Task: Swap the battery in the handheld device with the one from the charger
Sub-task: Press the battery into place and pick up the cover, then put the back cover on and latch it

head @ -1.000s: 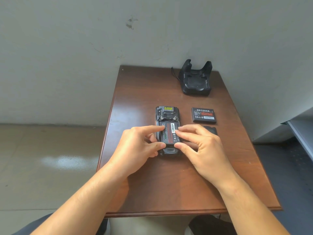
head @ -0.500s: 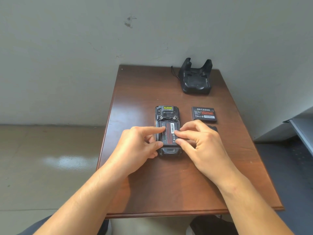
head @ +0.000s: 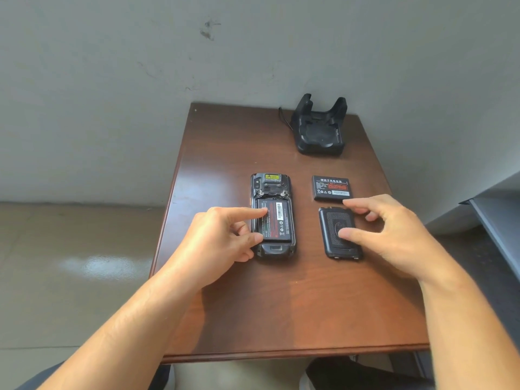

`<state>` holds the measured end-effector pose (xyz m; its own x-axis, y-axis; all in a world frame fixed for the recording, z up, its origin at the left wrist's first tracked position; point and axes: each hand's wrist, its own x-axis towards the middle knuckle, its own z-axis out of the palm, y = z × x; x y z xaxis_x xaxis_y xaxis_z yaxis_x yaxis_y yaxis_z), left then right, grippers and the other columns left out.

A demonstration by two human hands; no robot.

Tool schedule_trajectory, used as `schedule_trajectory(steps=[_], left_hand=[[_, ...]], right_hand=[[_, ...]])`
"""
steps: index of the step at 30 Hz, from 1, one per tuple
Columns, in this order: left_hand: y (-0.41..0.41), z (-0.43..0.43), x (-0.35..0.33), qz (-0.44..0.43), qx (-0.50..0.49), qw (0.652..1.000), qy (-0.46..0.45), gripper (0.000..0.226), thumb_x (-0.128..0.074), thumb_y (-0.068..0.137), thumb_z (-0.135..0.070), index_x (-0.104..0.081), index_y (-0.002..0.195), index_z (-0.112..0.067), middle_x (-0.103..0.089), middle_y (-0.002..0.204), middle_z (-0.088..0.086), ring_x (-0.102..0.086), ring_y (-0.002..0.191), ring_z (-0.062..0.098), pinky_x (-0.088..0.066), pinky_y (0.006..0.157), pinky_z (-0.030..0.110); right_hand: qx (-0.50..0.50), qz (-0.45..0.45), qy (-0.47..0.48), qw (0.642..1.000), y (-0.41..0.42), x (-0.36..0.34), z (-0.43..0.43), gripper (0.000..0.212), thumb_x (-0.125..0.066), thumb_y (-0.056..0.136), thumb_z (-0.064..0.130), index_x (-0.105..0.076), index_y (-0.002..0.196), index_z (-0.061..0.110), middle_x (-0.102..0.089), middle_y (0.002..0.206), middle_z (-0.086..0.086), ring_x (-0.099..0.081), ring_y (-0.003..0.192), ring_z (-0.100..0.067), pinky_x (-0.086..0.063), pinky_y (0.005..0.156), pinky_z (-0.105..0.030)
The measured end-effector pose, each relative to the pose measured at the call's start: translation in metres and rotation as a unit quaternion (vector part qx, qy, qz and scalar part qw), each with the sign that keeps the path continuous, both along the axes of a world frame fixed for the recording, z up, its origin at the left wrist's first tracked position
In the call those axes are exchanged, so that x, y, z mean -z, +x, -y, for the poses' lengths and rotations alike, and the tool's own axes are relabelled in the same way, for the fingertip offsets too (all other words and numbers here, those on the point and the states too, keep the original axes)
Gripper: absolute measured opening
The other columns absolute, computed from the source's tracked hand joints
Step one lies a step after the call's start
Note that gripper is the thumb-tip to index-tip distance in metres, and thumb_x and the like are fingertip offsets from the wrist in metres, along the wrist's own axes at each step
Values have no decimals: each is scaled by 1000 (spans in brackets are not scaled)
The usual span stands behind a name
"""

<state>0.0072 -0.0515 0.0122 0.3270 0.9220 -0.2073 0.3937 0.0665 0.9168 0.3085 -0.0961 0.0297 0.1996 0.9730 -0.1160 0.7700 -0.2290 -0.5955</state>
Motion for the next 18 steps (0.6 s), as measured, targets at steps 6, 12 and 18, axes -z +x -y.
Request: schedule_trajectory(steps=[6,12,18], left_hand=[[0,1,3,-3,-3,1000,6,41,-73,91,-9,-73,121,-36,-55,65,0,-75,62,17,-63,75,27],[1,0,2,-3,-1,1000,7,41,-73,91,-9,-73,120,-37,-54,65,1,-75,62,18,-64,77,30],[-1,4,1,-13,11,1000,25,41,-72,91,-13,-70,123,-38,-60,65,2,-75,65,16,-62,84,39]], right_hand=[[-41,20,-63,997,1,-2,-8,51,-86,74,39,-64,120,44,-52,114,16,-51,106,1,-40,90,-28],[-42,-271,78,959,-4,-8,-8,25,-75,86,4,-66,100,22,-71,93,8,-63,76,-7,-50,65,-19],[-33,-400,206,892,-42,-23,-27,20,-74,84,9,-70,99,21,-73,86,6,-63,74,-8,-43,47,-20]])
